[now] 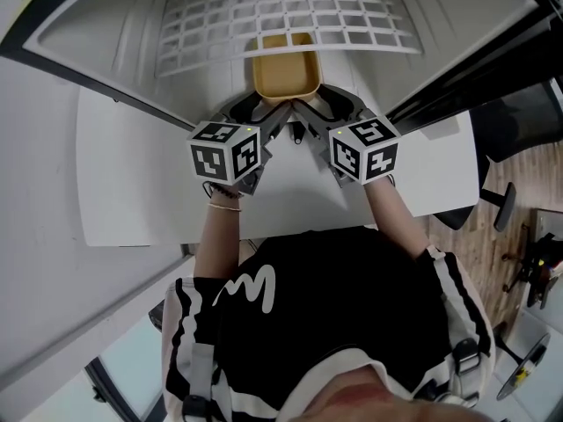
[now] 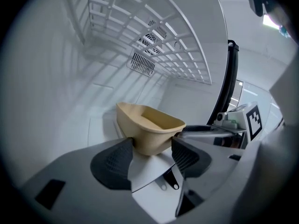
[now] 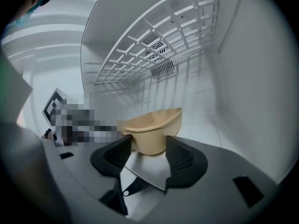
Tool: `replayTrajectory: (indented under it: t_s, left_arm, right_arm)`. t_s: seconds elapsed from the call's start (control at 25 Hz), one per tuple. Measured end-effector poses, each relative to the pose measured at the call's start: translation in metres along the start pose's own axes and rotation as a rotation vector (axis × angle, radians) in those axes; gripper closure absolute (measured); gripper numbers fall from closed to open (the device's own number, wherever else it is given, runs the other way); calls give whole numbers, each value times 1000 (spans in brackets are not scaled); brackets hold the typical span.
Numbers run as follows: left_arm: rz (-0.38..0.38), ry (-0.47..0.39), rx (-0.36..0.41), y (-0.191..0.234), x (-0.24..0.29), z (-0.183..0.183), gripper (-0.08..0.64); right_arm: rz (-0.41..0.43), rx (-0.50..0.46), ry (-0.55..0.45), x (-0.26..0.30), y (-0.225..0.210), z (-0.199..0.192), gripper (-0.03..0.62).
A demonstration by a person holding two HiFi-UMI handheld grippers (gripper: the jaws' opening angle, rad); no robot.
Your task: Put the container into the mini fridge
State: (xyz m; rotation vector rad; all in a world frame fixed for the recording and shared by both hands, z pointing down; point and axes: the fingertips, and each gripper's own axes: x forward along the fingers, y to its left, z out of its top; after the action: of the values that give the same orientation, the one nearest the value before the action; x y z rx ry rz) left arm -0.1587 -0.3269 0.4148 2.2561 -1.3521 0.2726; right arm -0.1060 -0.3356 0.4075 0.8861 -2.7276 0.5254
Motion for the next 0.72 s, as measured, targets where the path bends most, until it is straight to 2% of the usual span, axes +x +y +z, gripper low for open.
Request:
replayTrajectory:
  t_s: [0.28,0.44,0.72]
  left_arm:
    - [16,18,-2,2,2,0,298]
    - [38,62,8,5,5,-1,301]
    - [56,81,17,6,8,1,302]
  right_arm:
    - [-13,-11,31,2,-2,1,353]
    - [-33,-10,68,6,-3,-2,359]
    - [-50,23,83,7,-7,-1,360]
